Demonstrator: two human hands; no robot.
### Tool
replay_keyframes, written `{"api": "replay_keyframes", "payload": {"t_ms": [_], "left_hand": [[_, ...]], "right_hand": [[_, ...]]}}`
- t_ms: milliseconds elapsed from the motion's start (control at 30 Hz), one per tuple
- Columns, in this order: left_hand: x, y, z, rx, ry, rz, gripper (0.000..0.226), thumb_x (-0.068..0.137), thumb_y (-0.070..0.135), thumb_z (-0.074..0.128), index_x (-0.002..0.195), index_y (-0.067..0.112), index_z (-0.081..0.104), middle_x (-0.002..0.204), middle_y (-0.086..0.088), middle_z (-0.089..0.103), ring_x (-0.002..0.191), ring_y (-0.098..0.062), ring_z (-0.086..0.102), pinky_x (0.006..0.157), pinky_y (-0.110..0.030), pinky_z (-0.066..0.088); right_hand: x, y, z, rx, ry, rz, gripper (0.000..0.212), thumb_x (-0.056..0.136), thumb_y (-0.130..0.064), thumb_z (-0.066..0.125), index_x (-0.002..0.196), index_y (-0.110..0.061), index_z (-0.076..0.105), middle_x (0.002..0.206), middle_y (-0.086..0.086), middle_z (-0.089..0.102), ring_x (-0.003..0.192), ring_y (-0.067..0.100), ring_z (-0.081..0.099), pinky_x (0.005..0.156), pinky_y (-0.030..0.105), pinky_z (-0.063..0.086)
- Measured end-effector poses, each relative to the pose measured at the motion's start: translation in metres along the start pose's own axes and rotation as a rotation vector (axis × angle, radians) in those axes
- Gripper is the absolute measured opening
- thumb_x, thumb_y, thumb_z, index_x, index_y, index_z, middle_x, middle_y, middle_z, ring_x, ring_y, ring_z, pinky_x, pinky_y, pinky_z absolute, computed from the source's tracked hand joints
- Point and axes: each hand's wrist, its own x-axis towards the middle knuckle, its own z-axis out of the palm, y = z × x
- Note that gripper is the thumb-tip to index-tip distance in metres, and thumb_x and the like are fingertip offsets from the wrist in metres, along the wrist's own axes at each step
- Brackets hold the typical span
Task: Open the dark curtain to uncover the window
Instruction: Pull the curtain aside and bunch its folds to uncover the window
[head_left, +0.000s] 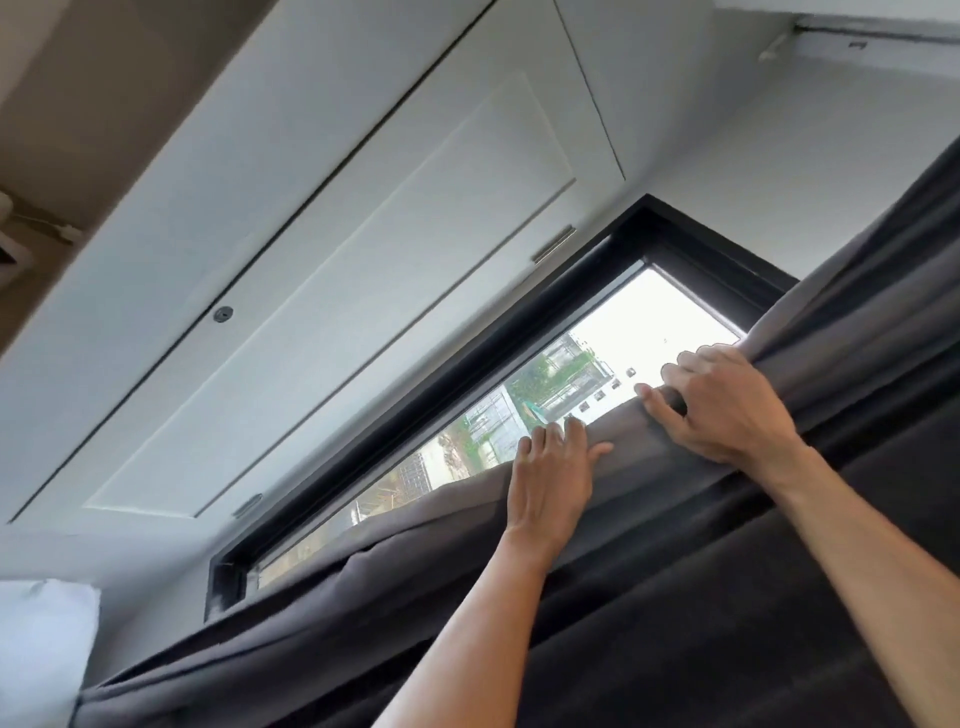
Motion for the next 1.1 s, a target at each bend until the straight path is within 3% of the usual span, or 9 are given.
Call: {"api": "replay_keyframes", "payload": {"t_ms": [133,267,500,833,1000,1100], "left_hand": [[-0.004,0.005,0.024,-0.146,0.006,-0.087,0.044,0.101,0.048,0.029,0.104,0.009,0.049,0.087,-0.014,0.067,0.081,-0.031,0.061,0.075,-0.042,0.052],[-0.011,0.012,0.054,-0.179,-0.026,-0.104,0.044,0.100,0.046,0.027,0.105,0.008,0.050,0.088,-0.013,0.066,0.082,-0.030,0.061,0.077,-0.040,0.049],[-0.019,0.028,0.102,-0.275,-0.125,-0.121,0.044,0.099,0.048,0.019,0.099,0.012,0.044,0.085,-0.012,0.061,0.079,-0.031,0.056,0.075,-0.041,0.045],[-0.056,0.061,0.106,-0.362,-0.254,-0.078,0.041,0.100,0.050,0.027,0.100,0.012,0.043,0.085,-0.012,0.057,0.080,-0.031,0.053,0.072,-0.043,0.047],[-0.095,0.089,0.113,-0.426,-0.260,0.047,0.038,0.100,0.046,0.034,0.098,0.011,0.046,0.082,-0.011,0.058,0.076,-0.029,0.054,0.069,-0.042,0.048],[-0.131,0.121,0.116,-0.489,-0.272,0.085,0.045,0.101,0.050,0.026,0.093,0.011,0.049,0.084,-0.010,0.060,0.076,-0.029,0.055,0.068,-0.042,0.047]], "right_hand": [[-0.010,-0.001,0.019,-0.051,0.027,0.041,0.050,0.101,-0.045,0.035,0.068,-0.011,0.051,0.068,0.012,0.058,0.069,0.028,0.053,0.082,0.047,0.044],[-0.024,0.004,0.038,-0.089,-0.040,0.077,0.043,0.099,-0.040,0.042,0.071,-0.009,0.052,0.070,0.012,0.056,0.071,0.030,0.050,0.085,0.047,0.042],[-0.045,0.017,0.064,-0.183,-0.192,0.093,0.052,0.104,-0.046,0.032,0.083,-0.004,0.055,0.079,0.013,0.055,0.079,0.029,0.047,0.091,0.047,0.040],[-0.099,0.021,0.061,-0.217,-0.223,0.148,0.064,0.106,-0.053,0.024,0.084,-0.003,0.058,0.081,0.016,0.058,0.083,0.033,0.051,0.095,0.049,0.042],[-0.167,0.019,0.046,-0.201,-0.197,0.226,0.057,0.105,-0.050,0.032,0.082,-0.004,0.057,0.078,0.016,0.057,0.081,0.033,0.051,0.092,0.049,0.043],[-0.216,0.021,0.031,-0.220,-0.211,0.273,0.052,0.103,-0.049,0.040,0.083,-0.005,0.057,0.081,0.016,0.057,0.085,0.035,0.051,0.093,0.047,0.043]]}}
